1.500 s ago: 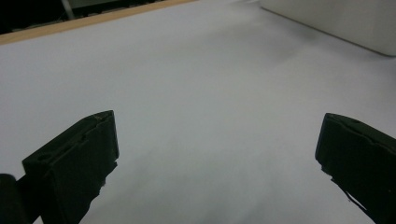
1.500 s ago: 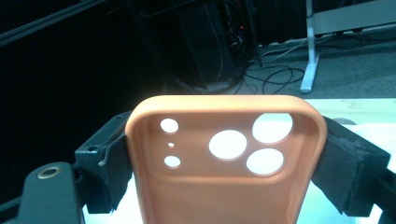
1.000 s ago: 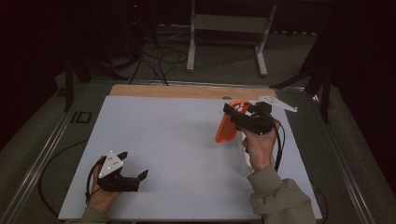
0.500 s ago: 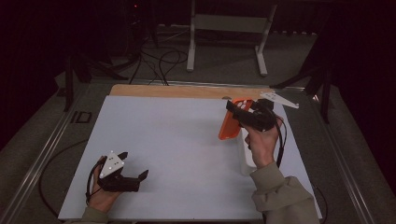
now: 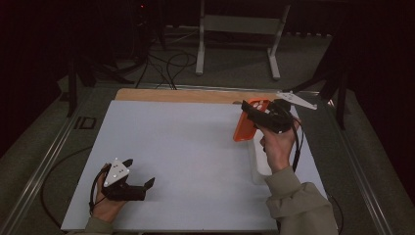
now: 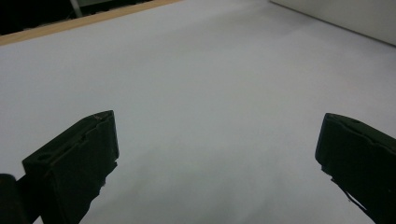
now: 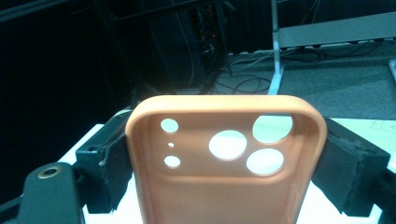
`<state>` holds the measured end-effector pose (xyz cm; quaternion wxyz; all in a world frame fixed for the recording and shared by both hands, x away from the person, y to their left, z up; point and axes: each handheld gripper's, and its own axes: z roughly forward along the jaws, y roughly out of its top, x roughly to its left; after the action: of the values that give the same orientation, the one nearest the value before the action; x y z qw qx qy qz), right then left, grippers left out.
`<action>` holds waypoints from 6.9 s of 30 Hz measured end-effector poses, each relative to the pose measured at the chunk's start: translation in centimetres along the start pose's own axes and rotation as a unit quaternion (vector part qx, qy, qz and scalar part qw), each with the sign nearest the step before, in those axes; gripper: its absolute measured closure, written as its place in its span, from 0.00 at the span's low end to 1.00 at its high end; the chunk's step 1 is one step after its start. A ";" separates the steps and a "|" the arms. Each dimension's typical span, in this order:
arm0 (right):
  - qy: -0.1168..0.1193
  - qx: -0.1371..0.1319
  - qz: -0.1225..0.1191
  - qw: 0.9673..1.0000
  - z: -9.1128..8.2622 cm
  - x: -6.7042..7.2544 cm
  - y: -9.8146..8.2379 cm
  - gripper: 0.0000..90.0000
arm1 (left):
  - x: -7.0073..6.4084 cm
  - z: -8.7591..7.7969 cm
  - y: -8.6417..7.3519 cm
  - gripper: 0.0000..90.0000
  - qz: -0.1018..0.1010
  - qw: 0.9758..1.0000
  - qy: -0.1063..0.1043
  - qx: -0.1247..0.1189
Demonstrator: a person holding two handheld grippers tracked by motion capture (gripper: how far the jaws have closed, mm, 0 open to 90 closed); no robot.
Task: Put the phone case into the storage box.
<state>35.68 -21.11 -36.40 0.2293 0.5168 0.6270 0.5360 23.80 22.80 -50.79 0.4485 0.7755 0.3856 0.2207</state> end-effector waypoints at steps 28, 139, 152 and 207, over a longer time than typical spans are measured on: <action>-0.032 -0.008 -0.010 0.999 0.4 -1.2 1.9 0.18 | 0.0 0.0 0.0 0.01 0.000 1.000 0.003 0.001; -0.175 0.007 -0.023 0.984 7.1 -7.1 1.3 0.17 | 0.0 -0.4 -0.1 0.01 -0.012 1.000 0.000 -0.009; -0.181 0.008 -0.018 0.983 7.4 -7.8 0.9 0.17 | 0.0 -0.3 -0.1 0.01 -0.011 1.000 0.000 -0.009; -0.191 0.048 -0.034 0.980 10.0 -8.4 -1.9 0.17 | -0.1 -0.4 -0.1 0.01 -0.013 1.000 -0.001 -0.011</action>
<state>46.35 -24.09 -43.52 0.3376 0.5983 0.6140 0.3888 23.40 22.99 -50.65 0.4604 0.7656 0.3926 0.2187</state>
